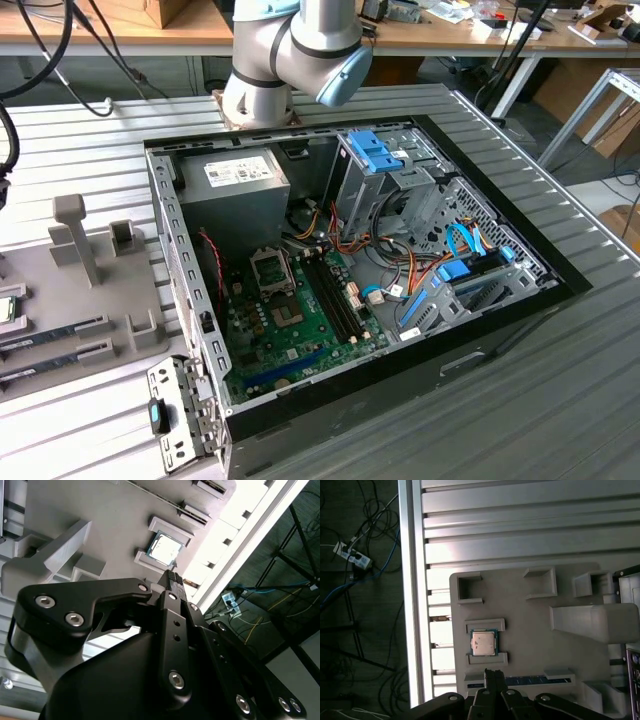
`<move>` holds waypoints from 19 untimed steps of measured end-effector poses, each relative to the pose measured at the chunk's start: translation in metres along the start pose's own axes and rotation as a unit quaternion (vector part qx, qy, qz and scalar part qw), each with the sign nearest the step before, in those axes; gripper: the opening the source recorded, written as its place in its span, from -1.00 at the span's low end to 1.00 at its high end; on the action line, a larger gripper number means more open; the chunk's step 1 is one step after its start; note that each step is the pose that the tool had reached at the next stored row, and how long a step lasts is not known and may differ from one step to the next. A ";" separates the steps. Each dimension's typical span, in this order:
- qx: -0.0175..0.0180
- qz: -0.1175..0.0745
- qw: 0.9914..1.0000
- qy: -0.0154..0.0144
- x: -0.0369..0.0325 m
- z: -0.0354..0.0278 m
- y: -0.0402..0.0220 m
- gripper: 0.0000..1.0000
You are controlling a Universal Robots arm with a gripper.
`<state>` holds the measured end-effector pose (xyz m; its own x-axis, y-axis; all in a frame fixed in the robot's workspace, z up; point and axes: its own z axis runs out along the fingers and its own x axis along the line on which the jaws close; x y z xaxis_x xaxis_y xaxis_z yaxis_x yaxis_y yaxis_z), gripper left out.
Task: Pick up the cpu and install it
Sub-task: 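Reach for the cpu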
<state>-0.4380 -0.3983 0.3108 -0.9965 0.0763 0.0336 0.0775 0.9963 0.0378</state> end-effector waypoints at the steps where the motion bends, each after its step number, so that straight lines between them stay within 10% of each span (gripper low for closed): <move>1: 0.000 0.000 1.000 0.000 0.0000 0.0002 0.0000 -0.79; 19: 0.000 0.000 1.000 0.000 -0.0002 0.0050 -0.0002 -0.79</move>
<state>-0.4380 -0.3983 0.3058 -0.9965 0.0763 0.0336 0.0775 0.9963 0.0378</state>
